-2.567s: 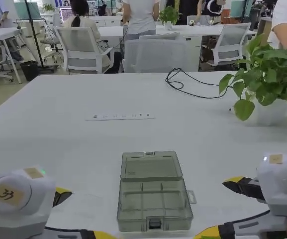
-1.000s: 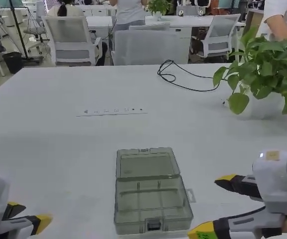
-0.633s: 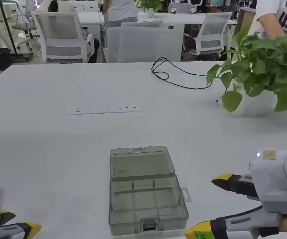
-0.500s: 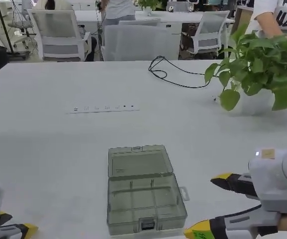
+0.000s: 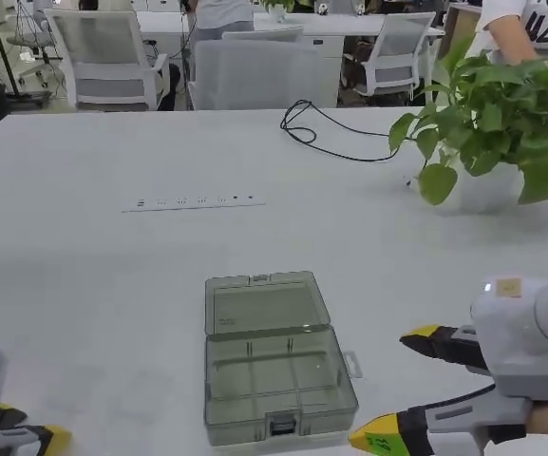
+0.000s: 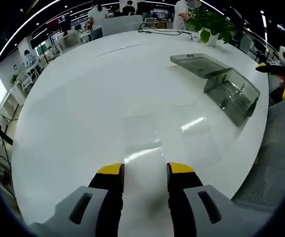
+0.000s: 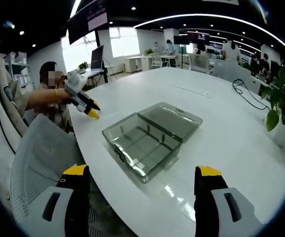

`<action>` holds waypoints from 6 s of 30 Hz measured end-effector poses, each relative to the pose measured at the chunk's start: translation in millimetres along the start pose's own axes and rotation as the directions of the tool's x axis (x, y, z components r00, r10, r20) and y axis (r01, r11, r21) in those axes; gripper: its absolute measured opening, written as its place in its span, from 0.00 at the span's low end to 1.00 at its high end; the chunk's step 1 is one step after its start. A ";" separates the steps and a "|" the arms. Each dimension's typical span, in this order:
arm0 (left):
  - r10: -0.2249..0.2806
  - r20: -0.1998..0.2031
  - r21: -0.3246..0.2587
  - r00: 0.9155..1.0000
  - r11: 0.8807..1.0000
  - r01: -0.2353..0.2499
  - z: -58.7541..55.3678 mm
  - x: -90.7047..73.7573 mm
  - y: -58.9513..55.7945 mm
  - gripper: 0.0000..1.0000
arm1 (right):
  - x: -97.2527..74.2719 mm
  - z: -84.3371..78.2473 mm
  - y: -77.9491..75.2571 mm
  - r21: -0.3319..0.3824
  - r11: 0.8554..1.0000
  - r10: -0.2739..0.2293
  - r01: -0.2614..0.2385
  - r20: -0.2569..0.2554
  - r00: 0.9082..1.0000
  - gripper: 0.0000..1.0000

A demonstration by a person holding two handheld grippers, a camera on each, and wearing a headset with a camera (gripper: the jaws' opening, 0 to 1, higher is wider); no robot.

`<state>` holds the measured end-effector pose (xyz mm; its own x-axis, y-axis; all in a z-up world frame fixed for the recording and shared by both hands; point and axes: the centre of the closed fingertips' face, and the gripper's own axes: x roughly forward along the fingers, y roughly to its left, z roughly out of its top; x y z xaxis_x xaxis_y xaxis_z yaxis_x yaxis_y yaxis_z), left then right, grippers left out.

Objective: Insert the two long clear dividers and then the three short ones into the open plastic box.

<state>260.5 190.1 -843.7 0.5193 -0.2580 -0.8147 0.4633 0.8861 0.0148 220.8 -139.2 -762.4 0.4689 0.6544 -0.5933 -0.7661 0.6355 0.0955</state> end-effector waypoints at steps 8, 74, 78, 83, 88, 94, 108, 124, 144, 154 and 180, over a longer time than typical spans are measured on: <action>-0.015 -0.043 0.001 0.999 1.000 0.015 0.6 3.2 1.0 0.33 | 1.6 1.0 0.4 0.001 1.000 0.004 -0.004 0.003 1.000 0.88; -0.116 0.468 -0.159 0.876 0.964 0.212 84.9 -56.1 -96.9 0.30 | 34.2 81.2 40.9 0.286 0.956 -0.034 -0.070 0.344 0.938 0.34; -0.141 0.492 -0.147 0.859 0.959 0.241 90.9 -58.1 -113.3 0.30 | 37.8 85.9 46.8 0.313 0.946 -0.035 -0.089 0.368 0.929 0.33; -0.158 0.512 -0.133 0.844 0.956 0.260 96.5 -61.1 -126.6 0.30 | 43.2 91.0 54.1 0.326 0.940 -0.031 -0.106 0.390 0.920 0.30; -0.163 0.541 -0.141 0.825 0.950 0.280 100.2 -63.4 -136.1 0.30 | 49.4 97.3 65.0 0.321 0.938 -0.014 -0.131 0.411 0.911 0.28; -0.176 0.551 -0.138 0.816 0.945 0.296 102.6 -62.8 -148.1 0.30 | 54.8 104.6 70.8 0.330 0.932 -0.011 -0.151 0.441 0.898 0.24; -0.221 0.579 -0.130 0.785 0.925 0.357 111.5 -68.1 -174.6 0.30 | 65.9 108.2 73.4 0.384 0.904 -0.008 -0.187 0.453 0.891 0.17; -0.254 0.573 -0.098 0.779 0.922 0.373 121.7 -68.4 -191.9 0.30 | 63.0 107.0 65.2 0.474 0.855 -0.032 -0.209 0.451 0.892 0.07; -0.285 0.513 -0.022 0.810 0.939 0.344 120.4 -64.9 -206.6 0.32 | 53.9 104.5 54.7 0.543 0.822 -0.076 -0.173 0.405 0.911 0.06; -0.285 0.494 0.123 0.821 0.958 0.258 113.4 -68.1 -206.3 0.47 | 48.0 87.6 27.7 0.643 0.764 -0.136 -0.043 0.225 0.965 0.06; -0.295 0.482 0.267 0.825 0.946 0.182 110.5 -67.6 -196.6 0.87 | 53.7 42.2 -10.4 0.761 0.622 -0.105 0.184 -0.152 0.983 0.06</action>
<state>213.7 -9.2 -727.5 0.6381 -0.6595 -0.3974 0.7246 0.6889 0.0201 272.5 -93.4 -761.6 0.4742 0.5140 -0.7148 -0.0557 0.8278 0.5583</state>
